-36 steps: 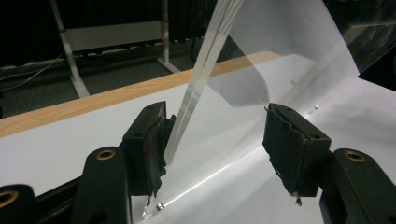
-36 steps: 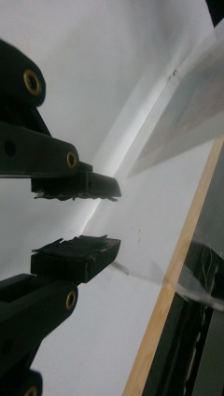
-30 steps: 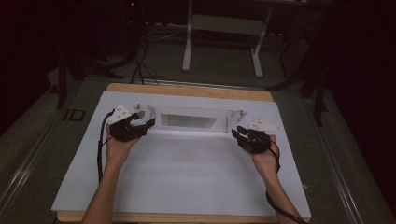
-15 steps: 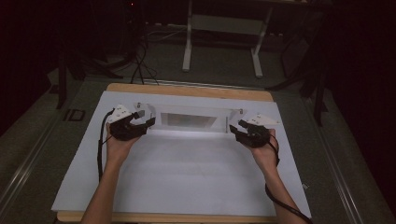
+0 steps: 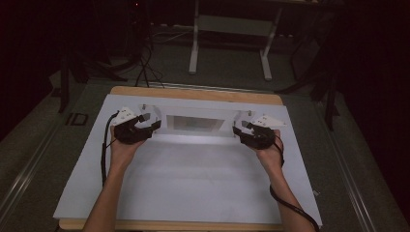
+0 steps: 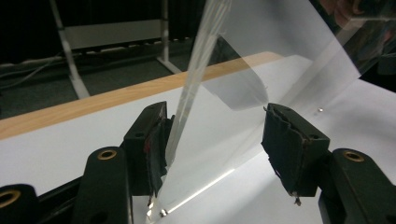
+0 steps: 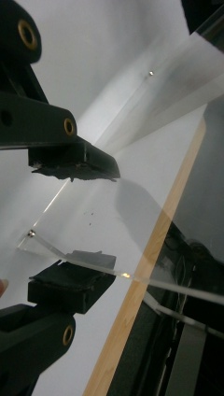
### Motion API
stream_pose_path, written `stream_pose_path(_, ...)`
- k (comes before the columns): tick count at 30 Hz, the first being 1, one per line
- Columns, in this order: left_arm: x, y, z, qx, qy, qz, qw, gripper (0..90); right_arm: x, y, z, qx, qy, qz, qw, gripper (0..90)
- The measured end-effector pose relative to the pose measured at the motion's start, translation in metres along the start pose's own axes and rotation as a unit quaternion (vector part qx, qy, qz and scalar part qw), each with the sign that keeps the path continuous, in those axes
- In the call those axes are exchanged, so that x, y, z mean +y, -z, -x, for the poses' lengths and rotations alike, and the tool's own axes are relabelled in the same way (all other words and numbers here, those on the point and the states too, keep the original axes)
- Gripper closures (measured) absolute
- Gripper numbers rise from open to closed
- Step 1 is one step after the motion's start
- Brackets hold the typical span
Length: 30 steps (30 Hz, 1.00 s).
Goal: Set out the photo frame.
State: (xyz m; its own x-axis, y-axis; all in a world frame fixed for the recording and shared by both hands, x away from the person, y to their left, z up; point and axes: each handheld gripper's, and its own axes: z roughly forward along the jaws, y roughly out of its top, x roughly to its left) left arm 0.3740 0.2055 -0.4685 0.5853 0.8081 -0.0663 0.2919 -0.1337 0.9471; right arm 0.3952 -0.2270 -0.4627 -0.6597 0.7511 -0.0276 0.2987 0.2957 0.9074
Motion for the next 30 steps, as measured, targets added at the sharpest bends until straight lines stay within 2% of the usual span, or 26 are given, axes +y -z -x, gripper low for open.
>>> stream_pose_path(4, 0.000, -0.005, 0.002, 0.010, -0.005, 0.001, 0.9999, 38.6, -0.001, -0.002, 0.002, 0.003, -0.009, 0.008, 0.9999, 50.0)
stream_pose_path(9, 0.000, -0.008, 0.003, 0.020, -0.010, 0.005, 0.9997, 38.1, 0.000, -0.005, 0.005, 0.005, -0.004, 0.012, 0.9999, 49.9)
stream_pose_path(12, 0.000, -0.009, 0.004, 0.029, -0.017, 0.002, 0.9994, 38.5, 0.000, -0.006, 0.004, -0.001, 0.000, 0.013, 0.9999, 49.5)
stream_pose_path(18, 0.002, -0.014, 0.006, 0.052, -0.029, 0.000, 0.9982, 38.4, 0.001, -0.010, 0.004, -0.012, -0.008, 0.017, 0.9997, 48.8)
stream_pose_path(30, 0.003, -0.021, 0.004, 0.066, -0.028, 0.010, 0.9973, 38.8, 0.008, -0.015, 0.005, -0.029, 0.005, 0.011, 0.9995, 49.7)
